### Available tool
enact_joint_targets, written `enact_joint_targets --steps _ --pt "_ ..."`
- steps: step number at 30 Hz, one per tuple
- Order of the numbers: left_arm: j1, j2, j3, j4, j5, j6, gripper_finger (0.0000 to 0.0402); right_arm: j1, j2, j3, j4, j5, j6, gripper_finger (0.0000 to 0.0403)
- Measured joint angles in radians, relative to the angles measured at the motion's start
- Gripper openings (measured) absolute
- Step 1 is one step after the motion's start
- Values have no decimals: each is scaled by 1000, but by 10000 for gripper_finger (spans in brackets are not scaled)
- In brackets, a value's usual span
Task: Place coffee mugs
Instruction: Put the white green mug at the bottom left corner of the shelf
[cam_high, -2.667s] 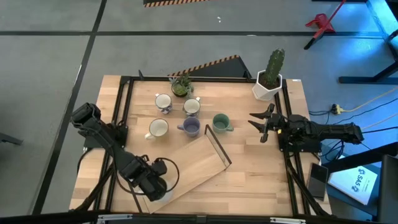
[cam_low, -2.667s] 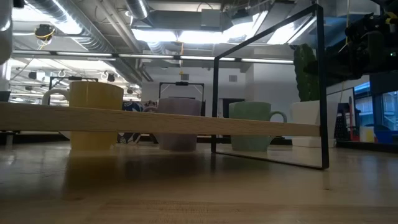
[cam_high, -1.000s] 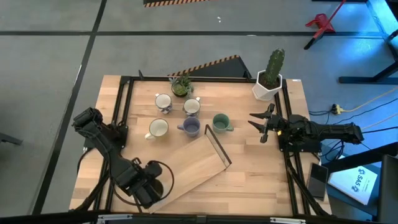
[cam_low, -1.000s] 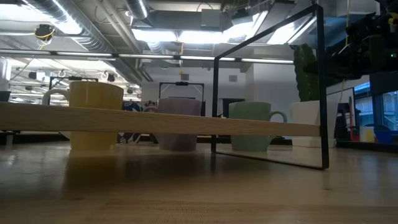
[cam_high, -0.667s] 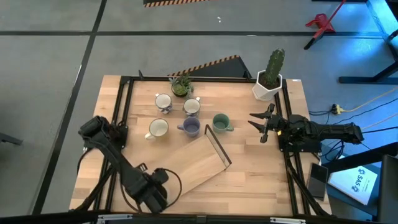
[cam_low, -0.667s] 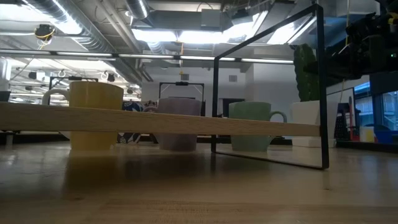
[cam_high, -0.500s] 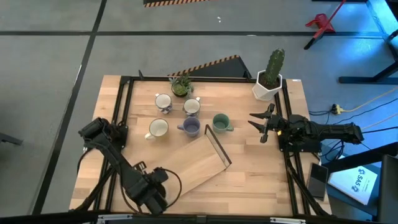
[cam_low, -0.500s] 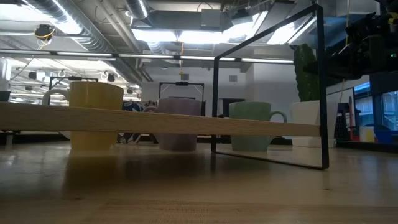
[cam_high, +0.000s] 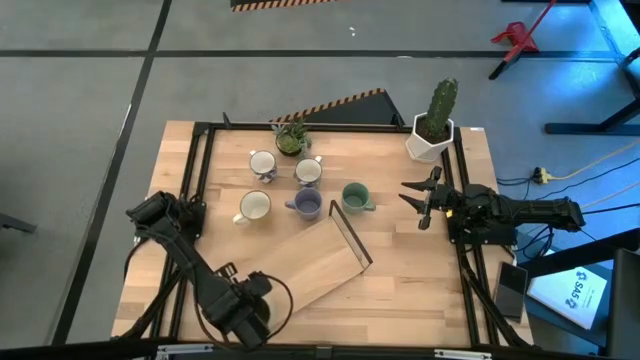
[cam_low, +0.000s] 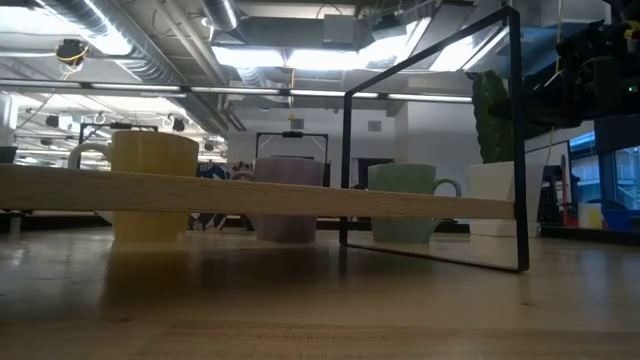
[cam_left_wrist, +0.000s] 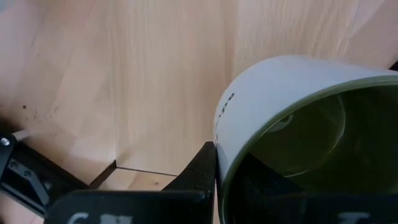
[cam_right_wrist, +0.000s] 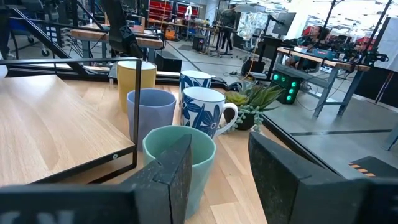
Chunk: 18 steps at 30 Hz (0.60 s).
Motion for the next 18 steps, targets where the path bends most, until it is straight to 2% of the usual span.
enact_joint_targets --steps 18 --pt "-15 0 -29 23 20 -22 16 0 0 0 0 2 -26 143"
